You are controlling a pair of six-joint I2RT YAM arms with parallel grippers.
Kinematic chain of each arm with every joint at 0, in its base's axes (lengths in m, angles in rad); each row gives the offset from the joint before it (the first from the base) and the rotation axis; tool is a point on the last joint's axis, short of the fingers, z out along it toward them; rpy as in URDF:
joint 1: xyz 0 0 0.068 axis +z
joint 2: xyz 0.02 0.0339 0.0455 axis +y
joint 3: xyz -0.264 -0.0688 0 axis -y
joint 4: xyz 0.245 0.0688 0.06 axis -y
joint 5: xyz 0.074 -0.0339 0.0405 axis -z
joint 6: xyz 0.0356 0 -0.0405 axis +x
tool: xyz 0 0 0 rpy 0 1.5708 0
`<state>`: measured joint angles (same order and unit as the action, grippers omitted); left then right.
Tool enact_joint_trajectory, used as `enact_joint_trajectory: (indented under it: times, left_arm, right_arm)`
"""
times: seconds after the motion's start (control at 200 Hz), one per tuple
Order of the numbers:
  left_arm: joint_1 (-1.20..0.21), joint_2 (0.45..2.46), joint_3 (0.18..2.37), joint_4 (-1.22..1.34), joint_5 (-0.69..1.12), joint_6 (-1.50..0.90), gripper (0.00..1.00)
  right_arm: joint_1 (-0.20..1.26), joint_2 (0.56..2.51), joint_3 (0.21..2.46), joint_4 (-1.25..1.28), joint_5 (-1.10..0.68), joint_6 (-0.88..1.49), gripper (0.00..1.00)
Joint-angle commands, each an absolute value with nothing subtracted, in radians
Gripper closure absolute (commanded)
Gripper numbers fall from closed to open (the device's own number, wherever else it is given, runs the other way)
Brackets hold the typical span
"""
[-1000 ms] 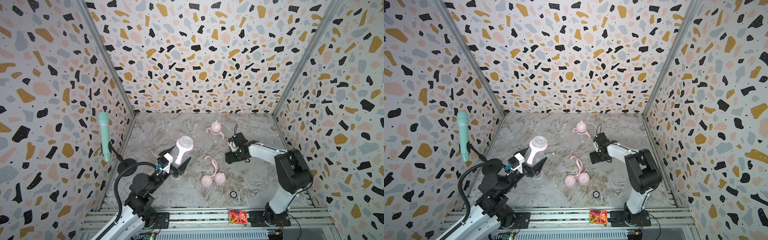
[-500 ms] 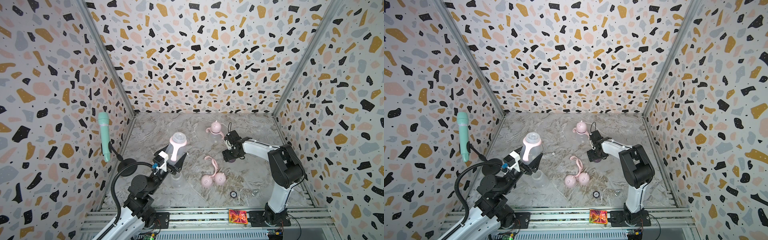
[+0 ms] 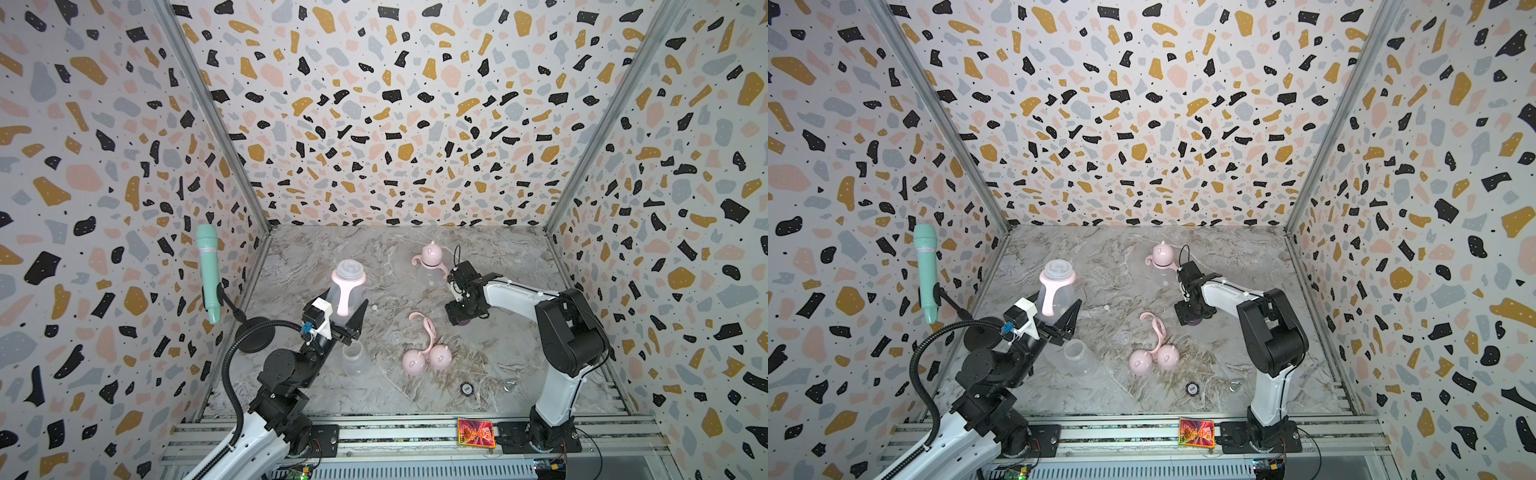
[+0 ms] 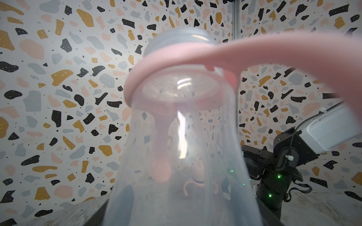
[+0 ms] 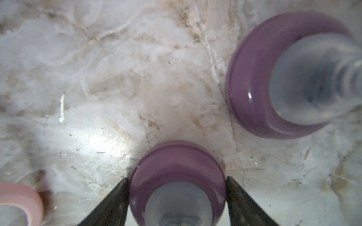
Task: Assemble the baby bottles
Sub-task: Pick up the nipple from the center of the board, then close the nipple on the baby bottle.
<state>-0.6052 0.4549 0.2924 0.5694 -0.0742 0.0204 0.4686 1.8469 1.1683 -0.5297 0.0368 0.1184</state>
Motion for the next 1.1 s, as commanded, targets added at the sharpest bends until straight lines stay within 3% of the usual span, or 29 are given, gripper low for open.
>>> enact_joint_trajectory:
  times: [0.0, 0.08, 0.225, 0.441, 0.676, 0.946, 1.096]
  left_arm:
    - [-0.604, 0.451, 0.297, 0.639, -0.082, -0.003, 1.00]
    - [-0.604, 0.454, 0.303, 0.626, -0.066, 0.000, 1.00]
    - [-0.604, 0.467, 0.332, 0.578, -0.036, 0.015, 1.00]
    - [-0.604, 0.526, 0.378, 0.531, 0.121, 0.065, 1.00]
    - [-0.604, 0.661, 0.450, 0.526, 0.410, 0.078, 1.00]
    - [-0.604, 0.791, 0.544, 0.424, 0.621, 0.129, 1.00]
    - [-0.604, 0.802, 0.570, 0.370, 0.681, 0.170, 1.00]
  right_arm:
    - [0.461, 1.883, 1.174, -0.616, 0.058, 0.091, 0.26]
    - [0.462, 1.893, 1.175, -0.608, 0.060, 0.090, 0.32]
    - [0.461, 1.865, 1.169, -0.596, 0.085, 0.100, 0.51]
    - [0.462, 1.674, 1.180, -0.585, 0.044, 0.089, 0.71]
    - [0.460, 1.391, 1.234, -0.545, -0.362, 0.047, 0.90]
    - [0.463, 1.165, 1.301, -0.483, -0.818, 0.039, 0.99]
    - [0.484, 1.132, 1.358, -0.504, -0.967, 0.013, 1.00]
